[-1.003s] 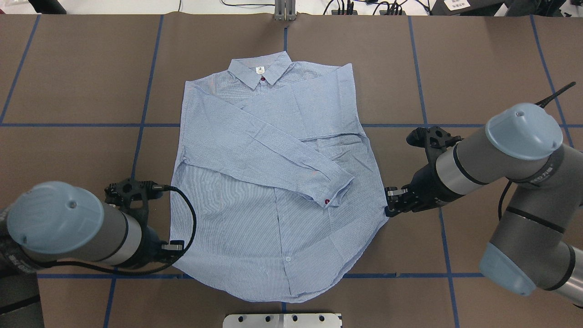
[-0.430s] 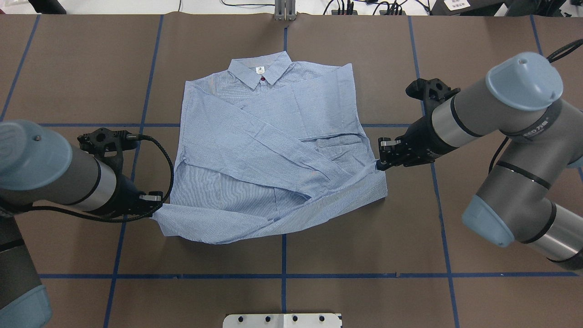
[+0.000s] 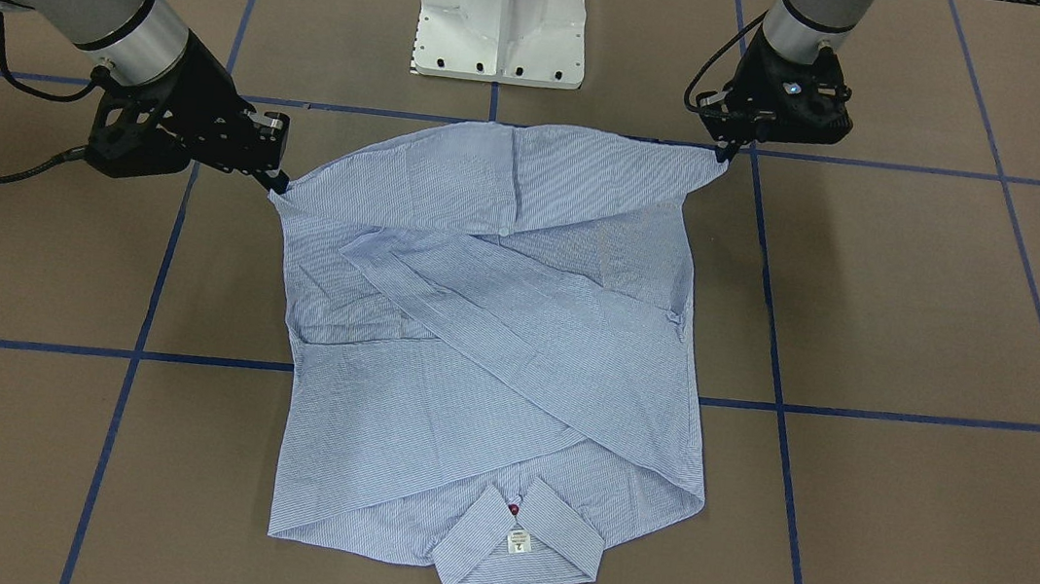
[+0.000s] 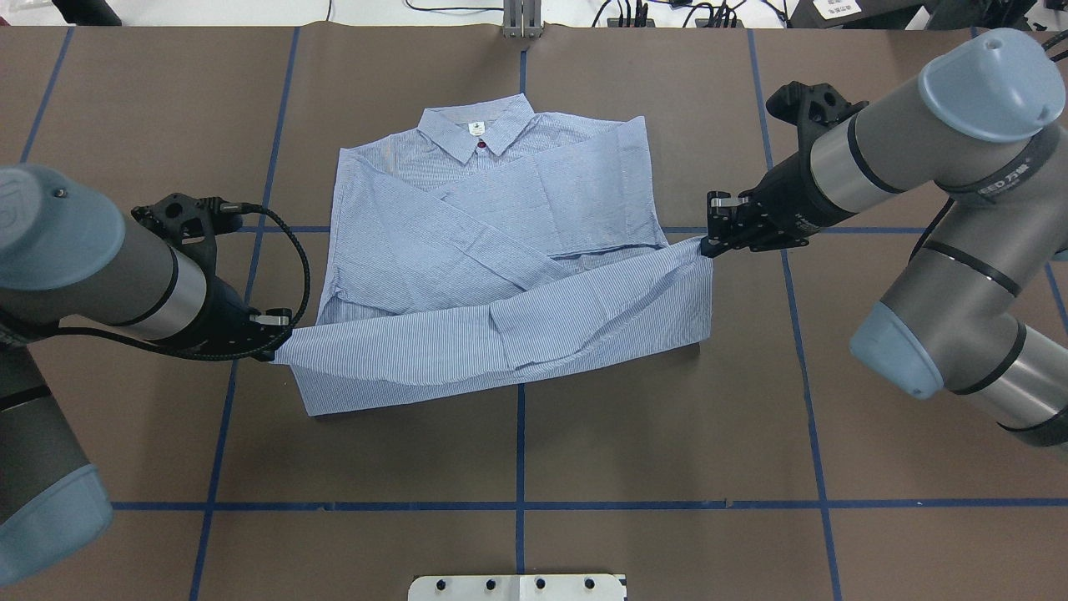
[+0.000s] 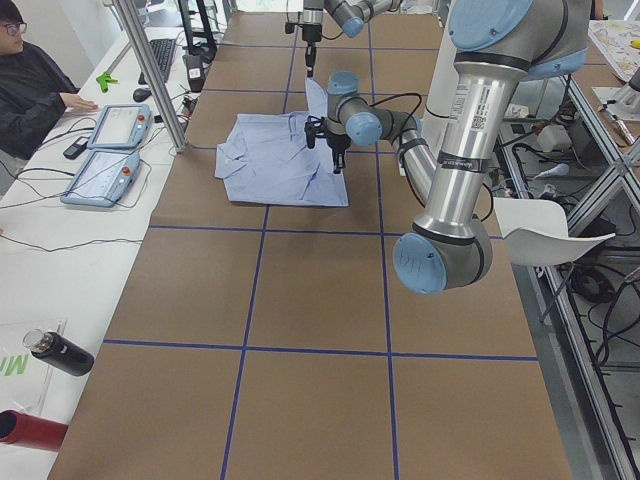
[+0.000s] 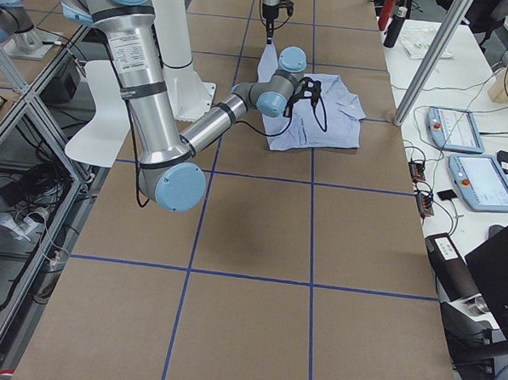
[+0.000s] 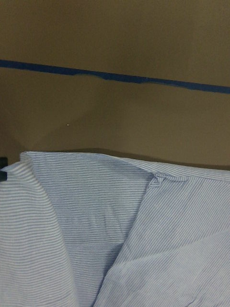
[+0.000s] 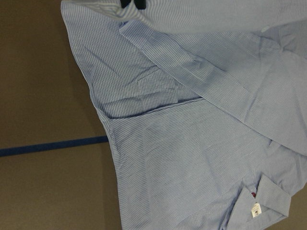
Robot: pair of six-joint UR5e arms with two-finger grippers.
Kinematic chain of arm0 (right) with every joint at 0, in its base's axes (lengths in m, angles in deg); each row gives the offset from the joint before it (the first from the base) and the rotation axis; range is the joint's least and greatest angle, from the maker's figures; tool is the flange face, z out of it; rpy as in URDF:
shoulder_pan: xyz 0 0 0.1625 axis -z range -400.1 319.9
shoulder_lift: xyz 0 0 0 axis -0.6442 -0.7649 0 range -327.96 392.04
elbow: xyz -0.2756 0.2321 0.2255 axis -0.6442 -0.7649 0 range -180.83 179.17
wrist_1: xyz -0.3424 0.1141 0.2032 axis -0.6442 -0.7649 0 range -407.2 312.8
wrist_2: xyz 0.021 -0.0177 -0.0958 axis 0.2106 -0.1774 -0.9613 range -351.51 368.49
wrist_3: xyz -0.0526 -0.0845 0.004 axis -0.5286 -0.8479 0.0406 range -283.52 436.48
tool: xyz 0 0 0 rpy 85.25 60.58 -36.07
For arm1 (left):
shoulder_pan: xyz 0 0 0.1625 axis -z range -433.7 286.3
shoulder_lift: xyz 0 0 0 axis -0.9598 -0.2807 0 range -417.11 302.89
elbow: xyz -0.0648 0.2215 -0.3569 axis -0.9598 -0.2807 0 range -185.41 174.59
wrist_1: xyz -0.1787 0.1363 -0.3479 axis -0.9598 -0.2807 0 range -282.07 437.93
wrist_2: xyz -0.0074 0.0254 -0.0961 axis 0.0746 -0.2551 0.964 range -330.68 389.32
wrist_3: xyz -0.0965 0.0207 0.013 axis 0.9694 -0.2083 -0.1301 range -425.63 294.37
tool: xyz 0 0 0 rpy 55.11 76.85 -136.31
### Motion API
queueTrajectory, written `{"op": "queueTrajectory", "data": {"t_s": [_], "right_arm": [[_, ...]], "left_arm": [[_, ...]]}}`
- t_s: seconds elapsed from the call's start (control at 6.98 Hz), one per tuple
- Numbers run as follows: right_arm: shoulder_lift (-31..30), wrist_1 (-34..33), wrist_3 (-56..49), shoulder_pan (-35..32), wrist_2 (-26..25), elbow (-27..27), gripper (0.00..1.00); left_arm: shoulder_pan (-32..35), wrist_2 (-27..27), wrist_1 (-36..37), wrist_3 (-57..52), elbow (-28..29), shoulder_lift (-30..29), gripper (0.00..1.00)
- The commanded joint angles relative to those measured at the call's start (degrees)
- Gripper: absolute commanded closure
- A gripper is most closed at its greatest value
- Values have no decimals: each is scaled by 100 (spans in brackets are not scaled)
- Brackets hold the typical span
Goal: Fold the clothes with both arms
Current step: 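Fold the hem over the shirt body up to the collar with both grippers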
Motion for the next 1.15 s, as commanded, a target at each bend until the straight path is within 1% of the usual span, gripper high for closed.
{"op": "queueTrajectory", "data": {"t_s": [0.0, 0.14, 0.43, 0.72, 0.86, 1.0], "right_arm": [[316, 4, -4, -186, -14, -321, 100], [501, 4, -4, -256, -14, -479, 100], [713, 4, -4, -414, -23, -656, 100], [1143, 4, -13, -546, -23, -1146, 100], [1301, 13, -22, -599, -31, -1375, 100], [1555, 13, -22, -669, -31, -1691, 100]], "left_arm": [[321, 35, 2, -11, 240, -175, 100], [479, 43, -7, -11, 371, -289, 100], [813, 254, -33, -317, 617, -456, 100], [1007, 254, -51, -328, 1134, -894, 100], [1121, 254, -77, -328, 1233, -957, 100], [1253, 254, -86, -336, 1460, -1141, 100]]}}
